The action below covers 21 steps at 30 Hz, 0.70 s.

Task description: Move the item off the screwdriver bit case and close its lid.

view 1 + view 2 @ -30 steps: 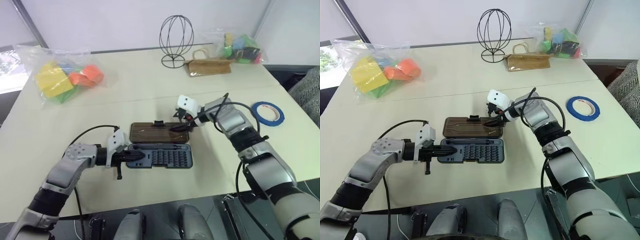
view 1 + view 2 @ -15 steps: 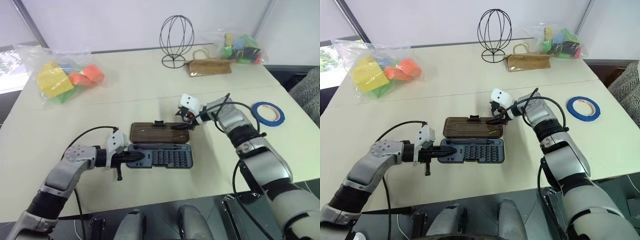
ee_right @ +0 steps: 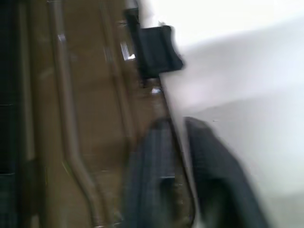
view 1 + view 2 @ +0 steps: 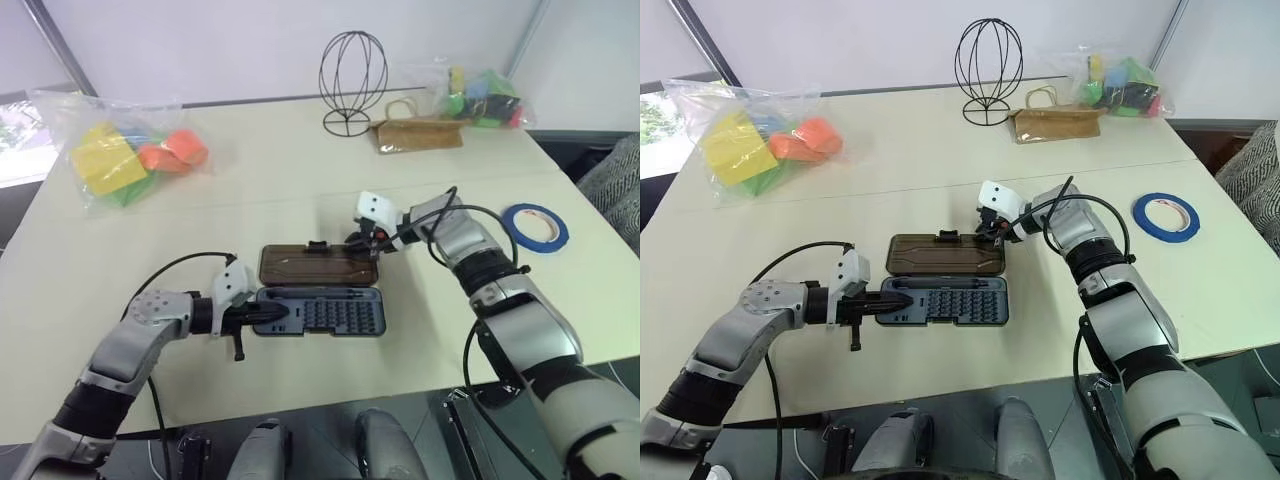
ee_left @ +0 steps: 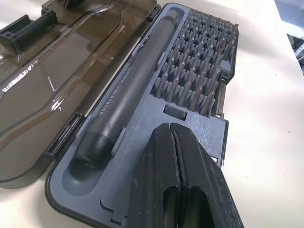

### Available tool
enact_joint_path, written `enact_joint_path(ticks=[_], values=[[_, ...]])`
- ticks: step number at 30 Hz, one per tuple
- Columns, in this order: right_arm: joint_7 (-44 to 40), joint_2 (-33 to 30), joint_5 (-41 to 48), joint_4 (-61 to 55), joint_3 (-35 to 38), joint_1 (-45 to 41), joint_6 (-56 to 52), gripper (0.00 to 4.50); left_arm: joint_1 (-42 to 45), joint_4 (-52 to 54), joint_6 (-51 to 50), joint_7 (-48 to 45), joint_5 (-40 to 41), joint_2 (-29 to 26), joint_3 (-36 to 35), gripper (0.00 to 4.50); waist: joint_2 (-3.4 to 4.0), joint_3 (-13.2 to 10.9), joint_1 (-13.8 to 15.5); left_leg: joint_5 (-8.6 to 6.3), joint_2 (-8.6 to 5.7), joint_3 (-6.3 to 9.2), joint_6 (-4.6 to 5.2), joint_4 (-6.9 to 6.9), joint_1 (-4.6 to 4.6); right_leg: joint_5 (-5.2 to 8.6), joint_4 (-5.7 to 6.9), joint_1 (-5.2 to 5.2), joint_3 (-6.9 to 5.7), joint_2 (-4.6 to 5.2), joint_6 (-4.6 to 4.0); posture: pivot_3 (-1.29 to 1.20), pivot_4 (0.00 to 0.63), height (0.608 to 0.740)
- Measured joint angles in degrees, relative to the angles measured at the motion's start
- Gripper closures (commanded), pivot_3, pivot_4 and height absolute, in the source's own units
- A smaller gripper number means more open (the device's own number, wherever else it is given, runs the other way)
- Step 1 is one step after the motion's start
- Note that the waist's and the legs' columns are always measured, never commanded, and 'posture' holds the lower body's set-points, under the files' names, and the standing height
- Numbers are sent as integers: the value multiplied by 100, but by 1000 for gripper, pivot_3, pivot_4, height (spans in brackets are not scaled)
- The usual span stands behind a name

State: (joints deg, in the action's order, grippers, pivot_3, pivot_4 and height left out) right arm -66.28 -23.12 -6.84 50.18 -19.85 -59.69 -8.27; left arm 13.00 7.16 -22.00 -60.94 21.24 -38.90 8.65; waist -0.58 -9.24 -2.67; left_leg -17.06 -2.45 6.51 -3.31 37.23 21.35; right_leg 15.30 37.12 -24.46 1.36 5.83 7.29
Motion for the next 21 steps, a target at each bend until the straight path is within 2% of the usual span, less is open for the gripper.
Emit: enact_joint_path(ticks=[12, 16, 21], values=[[1, 9, -186, -183, -14, 57, 92, 4455, -66, 22, -26, 39, 9, 3, -57, 4500, 4, 2, -13, 0, 2, -1, 0, 0, -1, 0, 6, -2, 1, -1, 0, 0, 150, 740], [132, -118, -407, -759, -79, 302, 291, 4455, 76, -18, -304, 234, 108, 111, -159, 4500, 4, 2, 4, 0, 1, 1, 0, 0, 5, 0, 6, -7, 0, -1, 0, 0, 150, 740], [620, -392, -831, -1822, -229, 722, 845, 4455, 745, -62, -949, 649, 630, 248, -899, 4500, 4, 1, 9, 0, 0, 1, -1, 4, 12, 0, 7, -14, 0, 1, 0, 0, 150, 740]])
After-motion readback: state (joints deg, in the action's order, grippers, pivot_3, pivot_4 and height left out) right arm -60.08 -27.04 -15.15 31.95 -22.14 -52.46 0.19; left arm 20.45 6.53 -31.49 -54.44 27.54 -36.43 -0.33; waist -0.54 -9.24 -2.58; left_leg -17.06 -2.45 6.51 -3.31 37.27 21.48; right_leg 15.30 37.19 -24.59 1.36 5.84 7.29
